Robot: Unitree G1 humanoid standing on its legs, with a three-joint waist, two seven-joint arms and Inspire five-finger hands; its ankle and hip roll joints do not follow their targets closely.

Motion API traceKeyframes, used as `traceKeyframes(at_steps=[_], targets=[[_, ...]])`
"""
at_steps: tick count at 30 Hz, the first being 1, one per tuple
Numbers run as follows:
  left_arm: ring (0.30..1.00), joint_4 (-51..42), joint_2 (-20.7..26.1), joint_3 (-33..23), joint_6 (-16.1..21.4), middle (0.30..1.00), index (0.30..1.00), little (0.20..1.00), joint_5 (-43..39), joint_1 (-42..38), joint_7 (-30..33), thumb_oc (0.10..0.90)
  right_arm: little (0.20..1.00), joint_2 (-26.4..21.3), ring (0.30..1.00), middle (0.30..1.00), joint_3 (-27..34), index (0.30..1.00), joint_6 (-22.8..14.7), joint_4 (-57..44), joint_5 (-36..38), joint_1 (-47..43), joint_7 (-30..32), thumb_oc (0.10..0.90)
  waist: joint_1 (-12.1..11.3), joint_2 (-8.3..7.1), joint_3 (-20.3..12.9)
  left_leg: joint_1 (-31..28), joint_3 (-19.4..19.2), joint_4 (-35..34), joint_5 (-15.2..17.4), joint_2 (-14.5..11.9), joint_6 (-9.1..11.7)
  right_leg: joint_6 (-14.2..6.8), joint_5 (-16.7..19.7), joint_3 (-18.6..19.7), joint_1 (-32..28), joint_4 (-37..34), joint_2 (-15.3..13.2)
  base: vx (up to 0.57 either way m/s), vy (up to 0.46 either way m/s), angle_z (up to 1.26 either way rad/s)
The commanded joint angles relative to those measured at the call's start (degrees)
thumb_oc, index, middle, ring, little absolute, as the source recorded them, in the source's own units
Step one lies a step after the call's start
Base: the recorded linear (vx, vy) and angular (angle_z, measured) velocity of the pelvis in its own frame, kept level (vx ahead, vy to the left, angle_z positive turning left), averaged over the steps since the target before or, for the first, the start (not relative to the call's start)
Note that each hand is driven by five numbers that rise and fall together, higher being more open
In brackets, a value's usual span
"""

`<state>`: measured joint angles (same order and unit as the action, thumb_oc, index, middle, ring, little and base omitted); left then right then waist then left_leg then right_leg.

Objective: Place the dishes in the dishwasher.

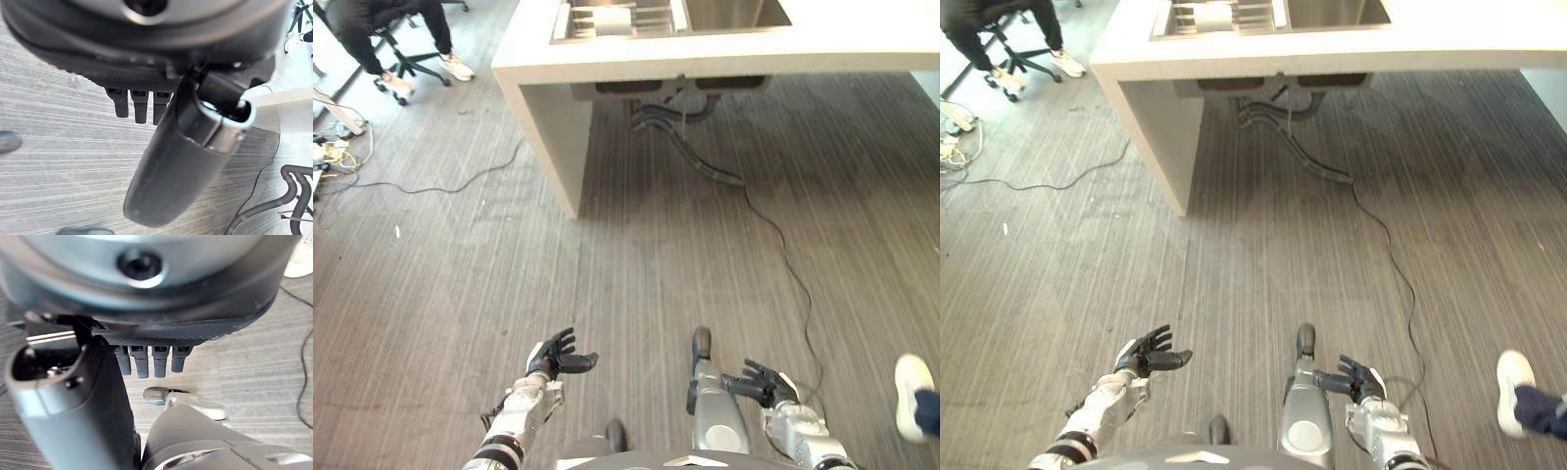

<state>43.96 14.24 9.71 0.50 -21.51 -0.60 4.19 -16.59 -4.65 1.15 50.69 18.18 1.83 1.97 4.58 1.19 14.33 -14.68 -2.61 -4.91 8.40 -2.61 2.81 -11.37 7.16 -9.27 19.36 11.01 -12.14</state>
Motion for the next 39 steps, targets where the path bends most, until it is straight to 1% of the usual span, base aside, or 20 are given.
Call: traceKeyframes(at_steps=[1,2,3,6,7,8,11,12,13,14,15,18,21,22,23,25,27,29,34,39], targets=[[0.9,-9.42,2.74,-2.98,4.76,0.9,0.9,0.9,-4.4,-3.33,-0.42,0.8,0.9,-3.89,0.9,0.9,-1.6,0.9,-1.3,0.38,-1.26,0.37,-1.5,0.8,0.79,-0.26,-2.6,-4.75,1.08,10.45,2.25,-1.04,1.02,-0.84,4.49,0.31,0.5,-0.9,1.49,0.53,-0.501,0.2],[0.9,-13.5,2.37,-3.86,4.16,0.9,0.9,0.9,-6.9,-1.44,-1.57,0.8,0.9,-5.37,0.9,0.9,-1.19,0.9,-1.15,0.95,-1.92,1.26,-2.08,0.8,-0.69,-0.3,-2.46,5.27,1.58,33.23,-10.45,-3.42,2.16,3.5,0.08,-1.55,-5.37,-1.99,3.78,0.61,-0.629,0.21],[0.9,-15.29,2.71,-3.94,4.05,0.9,0.9,0.9,-7.58,-1.31,-1.72,0.8,0.9,-5.89,0.9,0.9,-0.89,0.9,-1.11,0.85,-1.84,1.44,-2.06,0.8,-1.07,-1.31,-1.77,9.7,1.25,40.31,-13.59,-3.35,2.25,4.92,-0.95,-1.84,-6.93,-2.82,3.69,0.47,-0.524,-0.11],[0.9,-18.27,3.34,-4.3,4.44,0.9,0.9,0.9,-7.92,-2.19,-0.81,0.8,0.9,-6.35,0.9,0.9,-0.53,0.9,-1.19,1.02,-1.74,1.38,-1.19,0.8,-2.8,-2.87,0.01,16.54,-1.25,48.17,-14.19,-3.88,1.88,6.81,-3.28,-2.1,-10.53,-4.19,4.14,0.2,-0.257,0.45],[0.9,-19.92,3.34,-4.22,4.89,0.9,0.9,0.9,-8.29,-2.92,-0.56,0.8,0.9,-6.47,0.9,0.9,-0.81,0.9,-1.13,2.42,-1.84,1.32,-1.0,0.8,-3.7,-2.99,0.62,19.31,-2.0,47.14,-11.61,-2.51,1.05,7.08,-4.48,-2.02,-12.28,-4.69,4.8,0.49,-0.224,-0.32],[0.9,-23.89,3.27,-4.71,5.45,0.9,0.9,0.9,-8.51,-3.16,-0.74,0.8,0.9,-6.03,0.9,0.9,-0.72,0.9,-1.08,4.47,-1.8,1.66,-1.23,0.8,-5.73,-2.84,0.97,25.94,-2.49,42.06,-9.25,2.04,0.22,6.83,-5.76,-1.37,-15.72,-5.93,5.81,0.4,-0.118,-0.68],[0.9,-26.52,3.56,-5.2,5.99,0.9,0.9,0.9,-8.95,-3.27,-1.14,0.8,0.9,-5.91,0.9,0.9,-0.36,0.9,-1.3,5.51,-1.62,1.82,-1.66,0.8,-6.6,-2.65,0.95,27.0,-2.36,37.06,-9.23,2.59,0.25,6.3,-6.43,-1.2,-17.6,-6.97,6.18,0.35,-0.048,-0.18],[0.9,-30.65,4.62,-6.13,7.19,0.9,0.9,0.9,-8.85,-3.94,-1.05,0.8,0.9,-5.58,0.9,0.9,-0.4,0.9,-1.9,7.05,-1.22,1.69,-2.02,0.8,-8.51,-1.98,1.2,28.74,-3.93,24.76,-10.91,1.89,0.51,5.78,-7.68,-1.27,-21.16,-8.79,7.04,0.29,-0.013,-0.03],[0.9,-30.65,4.62,-6.13,7.19,0.9,0.9,0.9,-8.85,-3.94,-1.05,0.8,0.9,-5.58,0.9,0.9,-0.4,0.9,-1.9,7.05,-1.22,1.69,-2.02,0.8,-8.51,-1.98,1.2,28.74,-3.93,24.76,-10.91,1.89,0.51,5.78,-7.68,-1.27,-21.16,-8.79,7.04,0.66,-0.003,-0.59],[0.9,-35.85,5.91,-7.43,8.41,0.9,0.9,0.9,-8.84,-4.78,-0.98,0.8,0.9,-5.23,0.9,0.9,-0.9,0.9,-2.36,10.4,-1.54,1.07,-2.58,0.8,-11.28,-0.65,1.14,29.29,-2.03,10.53,-17.12,1.44,2.2,5.31,-9.05,-0.45,-25.05,-10.68,9.19,0.67,0.019,-0.97],[0.9,-39.67,6.93,-8.63,9.42,0.9,0.9,0.9,-8.93,-5.31,-0.91,0.8,0.9,-4.42,0.9,0.9,-0.58,0.9,-2.28,14.14,-2.0,0.59,-3.01,0.8,-12.33,-0.97,1.16,30.99,-2.75,5.93,-18.76,0.83,3.44,5.02,-10.5,-0.18,-28.44,-11.49,9.46,0.81,0.046,-1.6],[0.9,-44.15,7.28,-10.11,9.49,0.9,0.9,0.9,-8.76,-4.54,-1.38,0.8,0.9,-3.24,0.9,0.9,-0.41,0.9,-2.01,16.56,-2.86,0.74,-3.66,0.8,-12.58,-0.73,-0.68,27.66,-3.94,4.43,-20.04,-0.22,2.7,4.78,-12.53,0.18,-30.58,-11.4,10.16,0.4,0.045,-0.95],[0.9,-49.76,8.27,-12.09,10.19,0.9,0.9,0.9,-6.58,-4.47,-1.26,0.8,0.9,-1.58,0.9,0.9,0.81,0.9,-1.67,20.46,-3.93,2.41,-4.95,0.8,-13.33,-2.59,-3.62,25.37,-3.35,6.1,-17.77,1.37,0.91,3.59,-13.39,1.97,-31.29,-5.73,8.47,0.46,0.098,-0.04],[0.9,-51.66,8.88,-12.41,10.09,0.9,0.9,0.9,-5.39,-4.49,-1.55,0.8,0.9,-1.17,0.9,0.9,1.15,0.9,-1.64,21.27,-3.89,2.61,-5.55,0.8,-13.73,-3.28,-4.23,24.24,-4.42,6.55,-16.36,2.22,-0.1,2.16,-12.44,1.95,-30.63,-1.61,7.28,0.28,0.144,0.5],[0.9,-54.66,9.88,-12.14,10.21,0.9,0.9,0.9,-3.57,-4.86,-1.77,0.8,0.9,-1.14,0.9,0.9,1.3,0.9,-1.47,21.71,-4.6,2.38,-5.81,0.8,-13.19,-3.41,-4.17,22.33,-4.57,7.19,-14.62,3.24,-1.99,0.17,-7.25,2.45,-26.2,10.19,5.76,0.34,0.208,0.47],[0.9,-57.88,11.16,-12.43,10.85,0.9,0.9,0.9,-1.54,-5.03,-2.04,0.8,0.9,-1.14,0.9,0.9,1.52,0.9,-1.21,20.82,-4.05,1.9,-6.59,0.8,-11.78,-2.0,-3.52,19.96,-4.33,7.36,-12.86,3.09,-3.41,-0.67,-2.72,3.05,-21.21,20.32,5.27,0.26,0.184,0.27],[0.9,-61.2,11.62,-12.75,11.56,0.9,0.9,0.9,-0.9,-5.86,-1.82,0.8,0.9,-0.88,0.9,0.9,1.19,0.9,-1.44,20.58,-3.55,1.29,-6.64,0.8,-10.65,-1.05,-3.27,15.94,-3.26,5.47,-11.1,3.39,-3.57,0.51,-6.06,1.35,-16.28,19.67,3.47,0.23,0.05,1.06],[0.9,-63.11,11.13,-12.67,12.92,0.9,0.9,0.9,-1.27,-6.75,-1.09,0.8,0.9,-1.02,0.9,0.9,0.9,0.9,-1.83,20.19,-2.74,1.19,-6.27,0.8,-9.26,-1.36,-3.26,14.39,-1.23,5.36,-9.72,3.91,-2.7,1.72,-8.99,1.4,-15.55,7.76,4.05,0.23,-0.104,1.65],[0.9,-63.24,8.9,-10.99,13.44,0.9,0.9,0.9,-1.23,-6.4,-1.89,0.8,0.9,-0.62,0.9,0.9,0.65,0.9,-1.44,21.53,-2.46,2.39,-6.78,0.8,-9.02,-2.64,-4.84,12.61,-0.68,3.46,-9.31,4.16,-1.09,0.62,-6.09,3.06,-22.66,-10.69,5.01,0.13,-0.145,1.1],[0.9,-63.46,8.57,-13.83,13.23,0.9,0.9,0.9,-1.14,-2.2,-0.9,0.8,0.9,2.07,0.9,0.9,-0.81,0.9,-2.03,18.07,-3.18,5.4,-6.11,0.8,-8.12,-2.26,-5.04,11.31,-0.22,1.21,-10.87,3.31,0.23,1.24,-4.44,3.36,-24.21,-13.88,5.68,0.04,-0.096,-0.35]])
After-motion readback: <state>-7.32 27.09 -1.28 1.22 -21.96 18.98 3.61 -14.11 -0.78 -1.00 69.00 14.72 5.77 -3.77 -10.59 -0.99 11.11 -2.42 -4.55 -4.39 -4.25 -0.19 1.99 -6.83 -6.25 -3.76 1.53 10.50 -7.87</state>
